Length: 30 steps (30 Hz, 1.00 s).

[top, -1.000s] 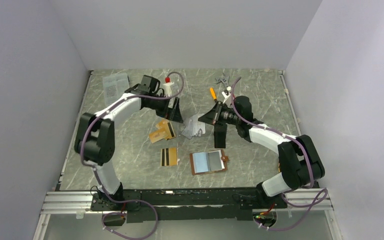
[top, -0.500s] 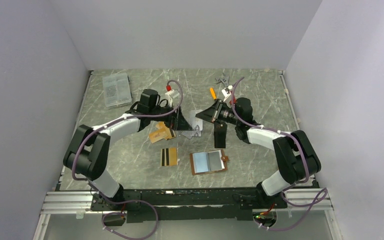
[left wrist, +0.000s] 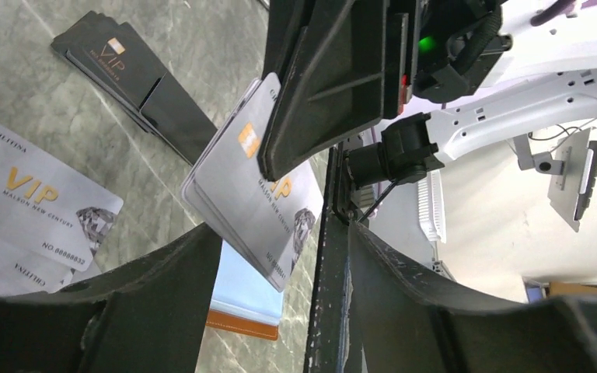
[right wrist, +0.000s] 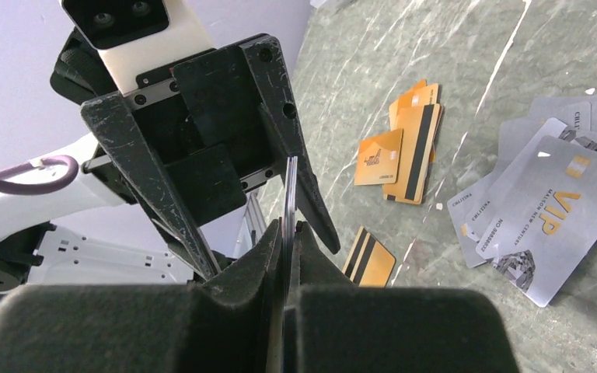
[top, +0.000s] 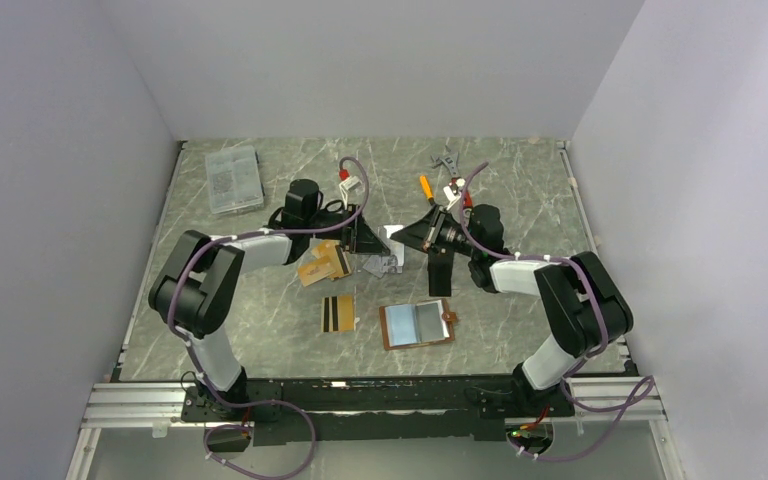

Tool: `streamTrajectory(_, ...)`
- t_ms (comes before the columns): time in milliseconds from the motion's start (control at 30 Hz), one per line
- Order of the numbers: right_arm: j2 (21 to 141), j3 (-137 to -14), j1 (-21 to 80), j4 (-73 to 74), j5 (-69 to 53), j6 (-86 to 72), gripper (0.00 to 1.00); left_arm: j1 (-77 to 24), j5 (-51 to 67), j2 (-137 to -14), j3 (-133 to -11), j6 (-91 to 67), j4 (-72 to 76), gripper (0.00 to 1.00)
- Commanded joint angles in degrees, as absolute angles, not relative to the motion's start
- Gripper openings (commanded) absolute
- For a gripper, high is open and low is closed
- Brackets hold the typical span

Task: Put the credit cards into the card holder
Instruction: Pick up the credit card from the center of the board, then place the credit card at the center of the board.

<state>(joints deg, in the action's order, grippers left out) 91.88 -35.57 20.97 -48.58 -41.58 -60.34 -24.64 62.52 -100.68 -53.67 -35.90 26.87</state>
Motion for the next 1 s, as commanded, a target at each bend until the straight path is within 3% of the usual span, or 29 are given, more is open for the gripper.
streamTrajectory(0,93.14,-35.09,21.20,-56.44,-41.48,-61.39,0.00,-25.21,66.40,-101.60,-53.25,-45.01,40.04,0.61)
streamTrajectory(100,93.64,-34.58,21.25,-56.24,-40.61,-60.86,0.00,-25.56,66.66,-101.86,-53.48,-45.10,40.02,0.48)
streamTrajectory(333,94.71,-34.29,21.17,-57.26,-42.22,-61.75,0.00,-25.34,67.12,-101.95,-54.05,-40.31,34.69,0.36)
streamTrajectory(600,91.54,-32.83,21.17,-49.38,-41.08,-56.35,0.00,-24.53,68.63,-100.18,-55.09,-41.52,35.44,0.44)
streamTrajectory(967,90.00,-31.05,21.17,-44.28,-41.08,-52.69,0.01,-22.88,70.56,-99.09,-56.30,-42.33,36.06,0.41)
